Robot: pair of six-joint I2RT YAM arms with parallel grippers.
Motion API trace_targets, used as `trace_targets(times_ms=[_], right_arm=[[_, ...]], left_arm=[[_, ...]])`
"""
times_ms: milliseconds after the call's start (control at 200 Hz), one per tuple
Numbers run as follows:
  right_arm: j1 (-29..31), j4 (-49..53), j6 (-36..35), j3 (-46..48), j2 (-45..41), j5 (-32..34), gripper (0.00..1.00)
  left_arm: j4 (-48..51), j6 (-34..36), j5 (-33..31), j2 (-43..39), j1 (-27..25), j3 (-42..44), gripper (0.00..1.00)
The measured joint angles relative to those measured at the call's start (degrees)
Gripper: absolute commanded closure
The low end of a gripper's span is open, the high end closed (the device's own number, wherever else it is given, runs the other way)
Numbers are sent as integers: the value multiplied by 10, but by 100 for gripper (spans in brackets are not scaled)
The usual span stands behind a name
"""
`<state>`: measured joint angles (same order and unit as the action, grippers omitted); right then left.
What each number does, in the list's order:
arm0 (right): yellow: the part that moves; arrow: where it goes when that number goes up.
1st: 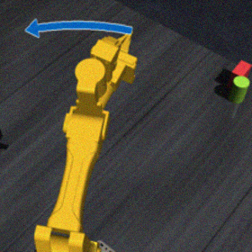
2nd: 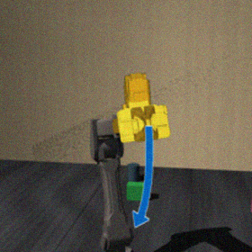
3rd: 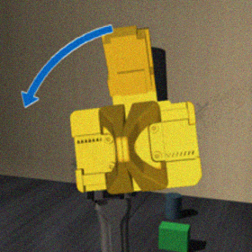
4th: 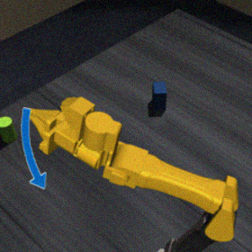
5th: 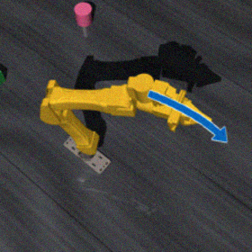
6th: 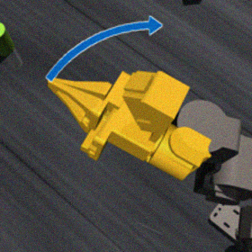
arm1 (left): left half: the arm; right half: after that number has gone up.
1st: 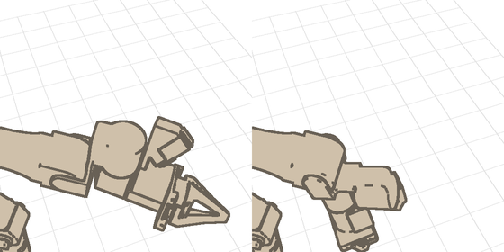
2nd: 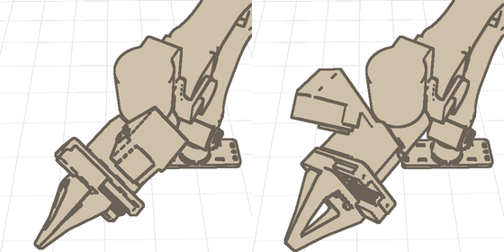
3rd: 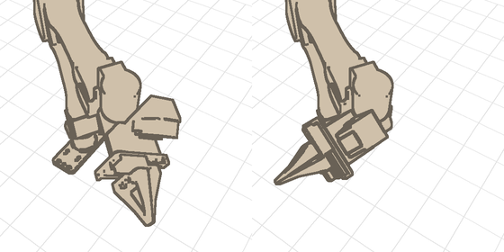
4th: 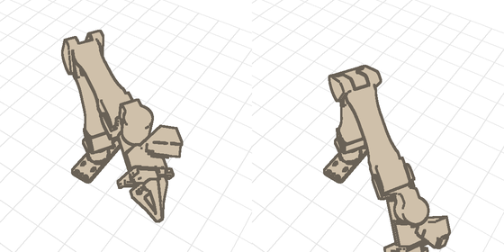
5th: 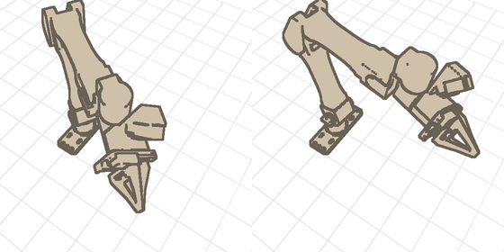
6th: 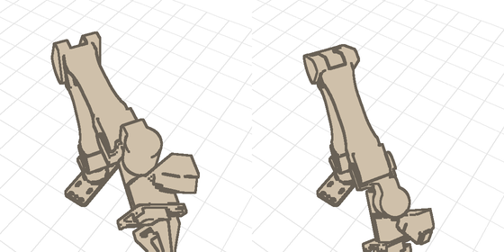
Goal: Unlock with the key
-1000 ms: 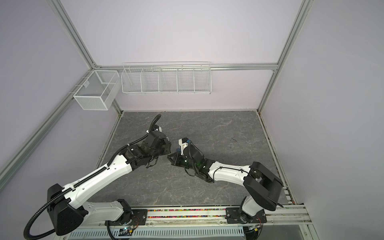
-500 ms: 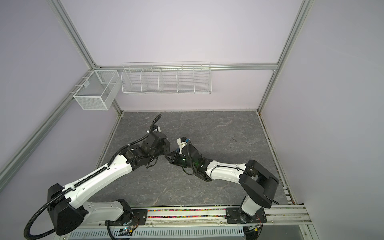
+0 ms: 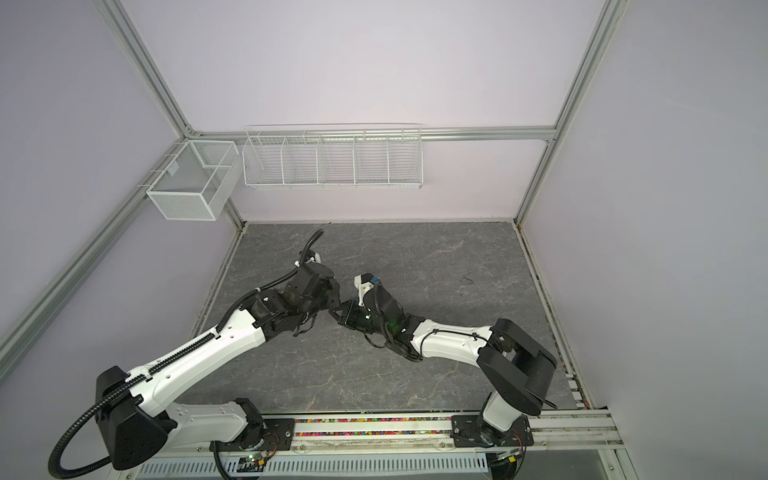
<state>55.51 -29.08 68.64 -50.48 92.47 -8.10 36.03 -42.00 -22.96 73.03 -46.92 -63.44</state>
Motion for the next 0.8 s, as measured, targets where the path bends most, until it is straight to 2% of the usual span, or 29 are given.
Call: trace_targets(times_ms=[405, 800], right_arm=[[-9, 7, 8, 11, -19, -16, 94], [-9, -15, 16, 15, -19, -3, 94]], left_arm=[[7, -1, -5, 0, -4, 0, 100], [5, -53, 5, -2, -13, 2, 100]])
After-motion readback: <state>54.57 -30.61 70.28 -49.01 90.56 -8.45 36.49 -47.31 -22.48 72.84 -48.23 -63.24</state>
